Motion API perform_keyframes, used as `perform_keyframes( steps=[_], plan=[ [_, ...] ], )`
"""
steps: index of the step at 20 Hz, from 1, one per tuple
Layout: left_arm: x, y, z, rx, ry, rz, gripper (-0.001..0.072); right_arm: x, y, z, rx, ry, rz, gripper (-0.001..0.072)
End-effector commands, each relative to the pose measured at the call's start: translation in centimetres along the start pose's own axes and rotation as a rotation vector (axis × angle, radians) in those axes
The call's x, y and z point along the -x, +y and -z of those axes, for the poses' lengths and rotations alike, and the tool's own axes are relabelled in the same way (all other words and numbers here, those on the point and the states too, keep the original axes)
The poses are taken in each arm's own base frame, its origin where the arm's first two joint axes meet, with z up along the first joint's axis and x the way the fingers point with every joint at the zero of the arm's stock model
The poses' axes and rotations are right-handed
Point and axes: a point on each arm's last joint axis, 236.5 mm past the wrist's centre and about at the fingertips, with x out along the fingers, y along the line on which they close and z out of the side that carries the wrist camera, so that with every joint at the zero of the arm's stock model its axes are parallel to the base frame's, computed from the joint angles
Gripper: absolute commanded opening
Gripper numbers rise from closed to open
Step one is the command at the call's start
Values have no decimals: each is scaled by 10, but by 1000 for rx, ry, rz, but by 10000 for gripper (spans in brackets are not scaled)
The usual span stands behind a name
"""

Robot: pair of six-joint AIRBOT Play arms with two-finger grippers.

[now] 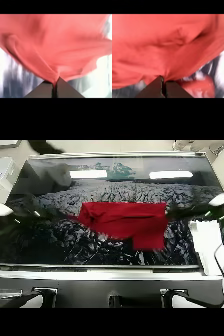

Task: Fold the clothes and pants, and hang the long-sleeved shirts on hangers.

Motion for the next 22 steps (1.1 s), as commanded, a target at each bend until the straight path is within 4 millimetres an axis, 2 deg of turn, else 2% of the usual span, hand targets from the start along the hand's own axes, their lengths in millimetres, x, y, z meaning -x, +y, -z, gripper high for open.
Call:
perform_keyframes(
  steps=[1, 2, 3, 4, 5, 7, 9, 11, 13, 15, 17, 18, 19, 20, 22],
  plan=[
    [159, -133, -126, -363, -516, 5, 17, 197, 97, -108, 354, -588, 142, 34],
    [209, -174, -140, -460, -655, -1, 17, 267, 130, -115, 438, -771, 196, 34],
    [257, -211, -142, -555, -778, -22, 17, 325, 156, -108, 500, -911, 244, 34],
    [291, -237, -134, -633, -858, -57, 17, 375, 179, -90, 545, -1027, 285, 34],
    [319, -259, -121, -700, -921, -96, 17, 408, 195, -69, 569, -1107, 308, 34],
    [352, -288, -90, -775, -1002, -137, 17, 455, 217, -25, 583, -1219, 328, 34],
    [374, -311, -63, -823, -1060, -141, 17, 488, 234, 10, 576, -1313, 314, 34],
    [396, -333, -45, -857, -1141, -127, 17, 510, 245, 34, 581, -1386, 307, 34],
    [413, -339, -37, -839, -1202, -133, 17, 521, 248, 44, 561, -1423, 301, 34],
    [415, -328, -39, -794, -1200, -173, 17, 519, 246, 44, 556, -1412, 301, 34],
    [396, -302, -50, -741, -1122, -220, 16, 494, 230, 34, 531, -1306, 325, 34],
    [373, -278, -58, -686, -1038, -230, 16, 464, 212, 24, 501, -1179, 344, 34],
    [343, -246, -64, -611, -925, -240, 17, 421, 185, 15, 438, -1003, 349, 34],
    [303, -204, -65, -523, -774, -260, 17, 371, 156, 10, 359, -807, 347, 33],
    [215, -113, -50, -338, -478, -274, 16, 255, 98, 23, 176, -339, 288, 32]
  ],
)
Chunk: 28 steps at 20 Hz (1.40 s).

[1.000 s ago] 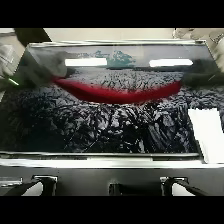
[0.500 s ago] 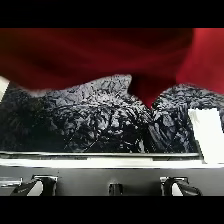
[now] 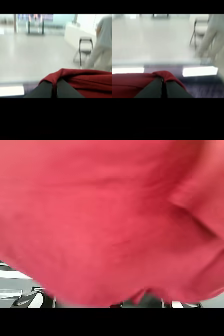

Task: Fold the clothes and pants, and hang the long-sleeved shirts on hangers.

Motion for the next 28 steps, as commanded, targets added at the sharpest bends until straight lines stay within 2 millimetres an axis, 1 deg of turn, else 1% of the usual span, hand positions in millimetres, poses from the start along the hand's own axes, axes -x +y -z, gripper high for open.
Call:
perform_keyframes(
  steps=[1, 2, 3, 4, 5, 6, 7, 8, 9, 10, 11, 12, 13, 14, 15, 16, 17, 18, 20, 21, 22, 23, 24, 25, 26, 27, 28],
  plan=[
    [-63, 50, 180, 235, 484, -17, 16, -87, 5, 188, -196, 780, -124, 32],
    [-79, 62, 243, 315, 596, -26, 16, -111, 8, 239, -221, 941, -151, 32],
    [-89, 71, 300, 381, 689, -45, 16, -135, 8, 290, -222, 1066, -140, 32],
    [-97, 79, 354, 444, 780, -70, 16, -158, 11, 332, -210, 1144, -125, 32],
    [-102, 85, 396, 495, 852, -90, 16, -184, 15, 370, -195, 1189, -110, 32],
    [-109, 92, 430, 544, 919, -114, 16, -209, 20, 397, -192, 1211, -93, 33],
    [-120, 100, 456, 584, 961, -132, 17, -238, 26, 419, -228, 1204, -70, 33],
    [-134, 109, 471, 611, 974, -148, 16, -265, 28, 433, -274, 1173, -47, 33],
    [-149, 117, 482, 622, 973, -155, 17, -293, 31, 440, -341, 1114, -32, 33],
    [-167, 129, 488, 626, 962, -170, 17, -317, 32, 439, -404, 1041, -24, 34],
    [-183, 138, 488, 627, 941, -178, 17, -342, 31, 431, -447, 942, -16, 34],
    [-202, 148, 484, 620, 907, -185, 17, -363, 25, 418, -474, 835, 4, 35],
    [-219, 157, 478, 607, 867, -191, 17, -382, 17, 400, -498, 719, 22, 35],
    [-236, 164, 469, 592, 824, -194, 17, -398, 10, 383, -518, 617, 35, 34],
    [-252, 169, 462, 578, 785, -197, 17, -407, 6, 373, -531, 551, 40, 34],
    [-263, 172, 459, 567, 760, -197, 17, -414, 4, 371, -538, 521, 44, 34],
    [-273, 171, 461, 559, 750, -194, 17, -416, 4, 379, -541, 534, 48, 34],
    [-279, 168, 468, 555, 756, -189, 17, -416, 5, 395, -541, 576, 53, 34],
    [-283, 159, 491, 556, 792, -183, 17, -413, 9, 427, -548, 668, 62, 34],
    [-283, 157, 500, 565, 811, -184, 18, -411, 10, 436, -551, 697, 64, 34],
    [-282, 157, 505, 580, 823, -189, 17, -409, 9, 438, -548, 709, 65, 34],
    [-281, 156, 504, 588, 825, -190, 18, -407, 7, 433, -549, 705, 67, 34],
    [-280, 156, 498, 588, 827, -182, 18, -402, 2, 424, -550, 706, 69, 35],
    [-276, 156, 489, 584, 841, -167, 18, -392, -2, 416, -548, 726, 70, 35],
    [-268, 155, 480, 573, 871, -137, 18, -375, -8, 409, -528, 774, 69, 35],
    [-255, 150, 475, 570, 934, -95, 19, -352, -12, 407, -492, 851, 55, 35],
    [-238, 143, 476, 580, 1014, -56, 19, -326, -13, 410, -463, 947, 41, 35]
  ],
)
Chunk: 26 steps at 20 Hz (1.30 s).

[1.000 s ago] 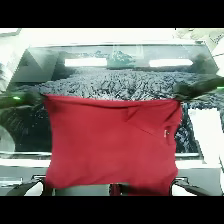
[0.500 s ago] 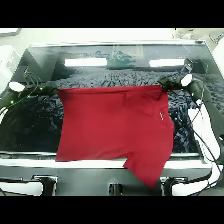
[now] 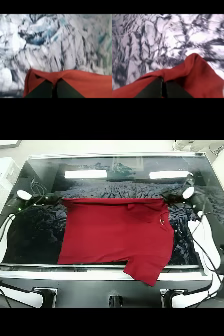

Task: Fold the clothes and pants, and hang the long-sleeved shirts on hangers.

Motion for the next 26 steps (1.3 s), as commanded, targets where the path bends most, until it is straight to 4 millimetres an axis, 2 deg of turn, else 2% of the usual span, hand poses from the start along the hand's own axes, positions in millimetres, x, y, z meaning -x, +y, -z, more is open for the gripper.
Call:
perform_keyframes(
  steps=[1, 2, 4, 5, 7, 9, 12, 16, 20, 22, 26],
  plan=[
    [27, 3, 48, -26, 264, 28, 19, 53, -28, 57, 83, 296, 82, 35],
    [31, 12, 73, -33, 366, 8, 19, 63, -39, 81, 102, 406, 126, 36],
    [36, 36, 123, -42, 557, -61, 18, 63, -50, 120, 112, 542, 163, 36],
    [37, 44, 139, -32, 611, -74, 19, 58, -55, 132, 105, 579, 173, 36],
    [40, 52, 156, -11, 663, -80, 19, 50, -65, 153, 74, 640, 191, 36],
    [42, 54, 159, -10, 676, -77, 18, 47, -69, 162, 58, 674, 201, 35],
    [45, 57, 159, 0, 684, -76, 18, 50, -71, 164, 58, 691, 206, 35],
    [54, 54, 171, -14, 747, -64, 18, 56, -73, 164, 83, 699, 216, 35],
    [58, 71, 172, -35, 761, -123, 18, 60, -78, 167, 90, 717, 237, 36],
    [56, 76, 175, -38, 775, -139, 18, 65, -79, 173, 88, 750, 243, 36],
    [44, 73, 184, -50, 797, -142, 19, 60, -82, 174, 78, 750, 250, 37]
  ],
)
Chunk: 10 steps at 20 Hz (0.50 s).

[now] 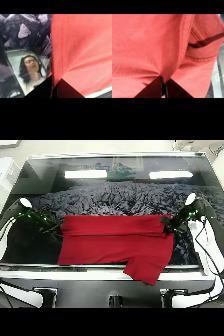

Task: Fold the clothes and pants, and hang the long-sleeved shirts on hangers.

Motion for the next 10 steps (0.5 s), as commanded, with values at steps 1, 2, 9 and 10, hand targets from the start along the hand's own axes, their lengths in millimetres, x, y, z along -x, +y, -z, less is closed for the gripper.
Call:
perform_keyframes(
  steps=[1, 2, 9, 10],
  plan=[
    [-7, -1, -6, -10, -8, -15, 19, -3, -1, 0, -12, 8, 4, 37],
    [-6, -3, -6, -11, -14, -7, 20, -3, -1, -2, -13, 1, 3, 57],
    [52, 21, 32, 43, -12, -12, 576, 41, -50, 17, -53, 52, 40, 541],
    [53, 28, 45, 76, -25, -1, 575, 47, -60, 26, -74, 54, 33, 564]
  ],
)
